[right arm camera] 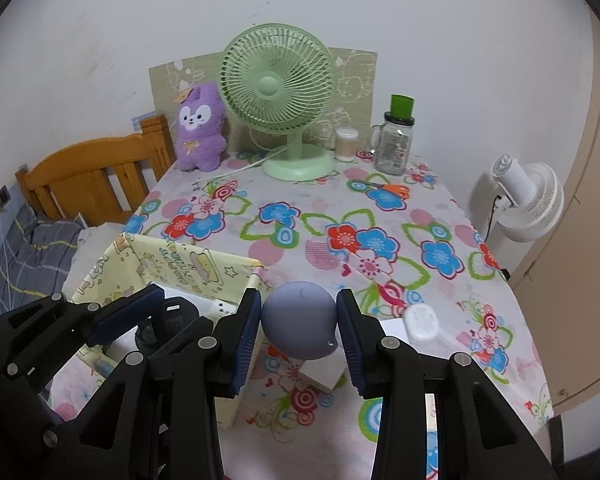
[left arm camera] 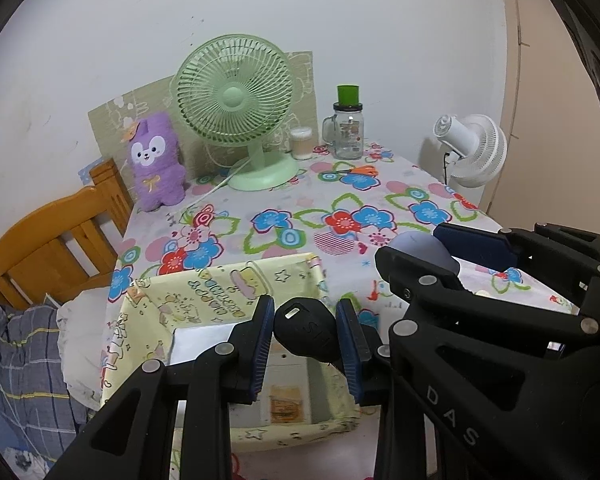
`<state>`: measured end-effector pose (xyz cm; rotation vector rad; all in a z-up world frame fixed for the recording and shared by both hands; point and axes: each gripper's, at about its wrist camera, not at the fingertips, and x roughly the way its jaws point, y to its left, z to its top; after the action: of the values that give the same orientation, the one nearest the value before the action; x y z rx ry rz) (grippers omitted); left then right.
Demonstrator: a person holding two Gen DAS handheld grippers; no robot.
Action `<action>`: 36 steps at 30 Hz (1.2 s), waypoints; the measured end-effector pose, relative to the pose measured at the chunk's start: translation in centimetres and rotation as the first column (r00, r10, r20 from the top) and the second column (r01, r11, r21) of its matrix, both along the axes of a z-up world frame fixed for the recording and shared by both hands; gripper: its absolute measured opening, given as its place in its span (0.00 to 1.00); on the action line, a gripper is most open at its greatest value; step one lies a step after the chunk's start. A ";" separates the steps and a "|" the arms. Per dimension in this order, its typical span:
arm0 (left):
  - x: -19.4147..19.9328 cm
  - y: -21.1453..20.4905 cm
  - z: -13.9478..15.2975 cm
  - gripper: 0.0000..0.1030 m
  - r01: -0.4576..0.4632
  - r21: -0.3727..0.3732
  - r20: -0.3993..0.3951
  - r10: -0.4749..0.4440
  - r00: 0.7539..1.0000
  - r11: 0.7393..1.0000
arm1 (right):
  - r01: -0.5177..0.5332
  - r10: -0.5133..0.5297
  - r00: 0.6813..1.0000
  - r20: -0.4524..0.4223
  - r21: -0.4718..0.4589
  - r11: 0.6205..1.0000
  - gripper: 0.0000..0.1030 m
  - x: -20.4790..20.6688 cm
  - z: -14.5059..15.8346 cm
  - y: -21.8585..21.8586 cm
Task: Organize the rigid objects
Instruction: 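Carry the grey puck with the right tool while the left tool carries the key to the yellow box, then open the right tool to drop the puck in the box while the left tool releases the key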
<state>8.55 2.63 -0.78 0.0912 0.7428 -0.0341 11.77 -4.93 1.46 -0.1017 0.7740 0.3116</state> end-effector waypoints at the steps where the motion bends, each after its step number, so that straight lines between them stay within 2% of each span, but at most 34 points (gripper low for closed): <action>1: 0.0 0.3 -0.1 0.31 -0.001 -0.001 -0.002 0.001 1.000 1.000 | -0.003 0.003 1.000 -0.001 -0.002 1.000 0.41 0.1 -0.1 0.3; 15: 1.0 3.9 -1.3 0.31 -0.018 -0.009 -0.035 0.018 0.999 1.000 | -0.038 0.037 0.999 -0.030 -0.021 0.999 0.41 1.3 -1.2 4.1; 36: 3.2 8.7 -4.4 0.32 -0.104 0.007 -0.090 0.105 0.990 0.995 | -0.121 0.119 0.989 -0.088 -0.007 0.993 0.41 4.4 -4.5 9.4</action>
<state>11.75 11.32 -5.17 0.0528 0.8365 0.0628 16.19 4.47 -3.08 -0.1477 0.8581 0.4277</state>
